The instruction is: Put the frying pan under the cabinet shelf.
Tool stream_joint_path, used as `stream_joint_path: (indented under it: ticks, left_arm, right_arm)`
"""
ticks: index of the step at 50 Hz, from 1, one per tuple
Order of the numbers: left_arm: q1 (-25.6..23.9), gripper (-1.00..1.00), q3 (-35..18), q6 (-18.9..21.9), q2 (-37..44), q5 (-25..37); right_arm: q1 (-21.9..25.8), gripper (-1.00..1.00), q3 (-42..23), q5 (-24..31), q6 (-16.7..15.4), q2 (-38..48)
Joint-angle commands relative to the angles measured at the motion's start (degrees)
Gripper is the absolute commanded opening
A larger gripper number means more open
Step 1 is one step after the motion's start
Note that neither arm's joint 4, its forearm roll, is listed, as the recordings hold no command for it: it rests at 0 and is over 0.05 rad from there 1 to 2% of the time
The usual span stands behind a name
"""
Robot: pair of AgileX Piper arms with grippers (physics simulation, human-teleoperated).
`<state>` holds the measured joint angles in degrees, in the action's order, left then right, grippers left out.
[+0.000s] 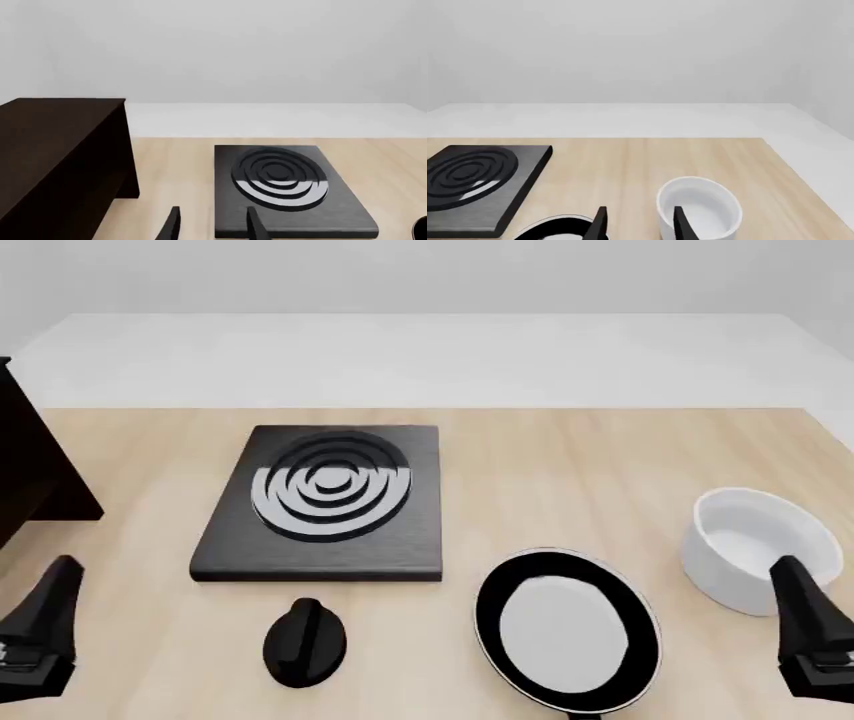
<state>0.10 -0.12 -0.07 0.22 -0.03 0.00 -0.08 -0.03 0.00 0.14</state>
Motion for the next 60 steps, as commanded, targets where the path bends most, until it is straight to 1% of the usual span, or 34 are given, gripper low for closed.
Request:
stream_joint_path:
  ticks: [1, 7, 8, 9, 10, 11, 14, 17, 22, 24, 30, 34, 35, 37, 40, 41, 44, 45, 46, 49, 51, 52, 56, 57, 58, 60]
  left_arm:
    - [0.53, 1.00, -0.11, -0.45, 1.29, -0.79]
    - [-0.18, 1.00, -0.21, -0.56, 3.57, -2.59]
    - [-0.44, 1.00, -0.50, -0.37, 3.19, -2.03]
    - [-0.65, 1.00, -2.97, 0.15, 1.57, 1.95]
    - [-0.71, 1.00, -3.20, 0.44, 0.36, 3.20]
    - [-1.09, 1.00, -2.74, 0.94, 0.01, 2.20]
    - [-1.33, 1.00, -2.99, 0.48, -0.01, 2.19]
    - [-2.25, 1.00, -3.81, 0.96, 0.03, 2.61]
    - [-3.11, 1.00, -5.24, 2.76, -0.09, 2.82]
    - [-3.48, 1.00, -5.24, 2.59, -0.11, 2.94]
    - [-5.55, 1.00, -6.45, 4.11, 0.45, 2.95]
    - [-5.85, 1.00, -6.93, 4.53, 2.27, 1.42]
    - [-6.70, 1.00, -7.07, 5.79, 2.86, 0.55]
    - [-6.81, 1.00, -7.52, 5.05, 4.79, -0.86]
    - [-8.70, 1.00, -8.01, 6.49, 6.26, -2.19]
    - [-9.67, 1.00, -8.35, 8.13, 6.32, -2.66]
    - [-9.79, 1.00, -9.09, 7.96, 9.47, -4.38]
    - [-10.48, 1.00, -9.19, 8.62, 10.06, -4.71]
    - [-11.85, 1.00, -9.08, 10.25, 10.20, -4.94]
    - [-13.06, 1.00, -9.41, 11.52, 12.52, -6.41]
    - [-13.52, 1.00, -9.75, 11.57, 13.79, -7.09]
    - [-14.25, 1.00, -9.88, 13.08, 14.84, -7.95]
    - [-14.64, 1.00, -10.75, 13.23, 17.96, -9.81]
    - [-16.05, 1.00, -10.66, 14.98, 18.93, -10.79]
    - [-16.38, 1.00, -10.91, 14.80, 19.72, -11.13]
    - [-17.55, 1.00, -11.17, 15.81, 20.38, -11.46]
  right_arm:
    - [0.01, 1.00, -0.17, -0.09, 0.00, 0.31]
    - [0.02, 1.00, -0.17, -0.09, -0.01, 0.32]
    - [0.01, 1.00, -0.17, -0.09, 0.01, 0.30]
    - [0.00, 1.00, -0.17, -0.09, 0.01, 0.31]
    - [0.01, 1.00, -0.17, -0.09, -0.02, 0.31]
    - [0.01, 1.00, -0.17, -0.09, 0.00, 0.32]
    - [0.02, 1.00, -0.17, -0.09, 0.01, 0.32]
    - [0.01, 1.00, -0.17, -0.09, 0.00, 0.31]
    - [0.01, 1.00, -0.17, -0.09, 0.00, 0.33]
    - [0.02, 1.00, -0.17, -0.10, 0.02, 0.31]
    - [0.01, 1.00, -0.17, -0.09, 0.01, 0.31]
    - [0.01, 1.00, -0.17, -0.09, 0.00, 0.32]
    - [0.01, 1.00, -0.17, -0.09, 0.01, 0.33]
    - [0.02, 1.00, -0.17, -0.09, 0.01, 0.32]
    - [0.00, 1.00, -0.17, -0.09, 0.01, 0.32]
    - [0.02, 1.00, -0.17, -0.09, 0.01, 0.33]
    - [0.02, 1.00, -0.17, -0.09, 0.01, 0.32]
    - [0.01, 1.00, -0.17, -0.09, 0.00, 0.32]
    - [0.01, 1.00, -0.17, -0.09, 0.00, 0.32]
    - [0.01, 1.00, -0.17, -0.09, 0.01, 0.31]
    - [0.01, 1.00, -0.17, -0.09, -0.01, 0.31]
    - [-0.01, 1.00, -0.17, -0.09, 0.01, 0.32]
    - [0.01, 1.00, -0.17, -0.09, 0.00, 0.32]
    - [0.00, 1.00, -0.17, -0.09, 0.01, 0.30]
    - [0.00, 1.00, -0.17, -0.09, 0.00, 0.32]
    - [0.02, 1.00, -0.17, -0.09, 0.01, 0.32]
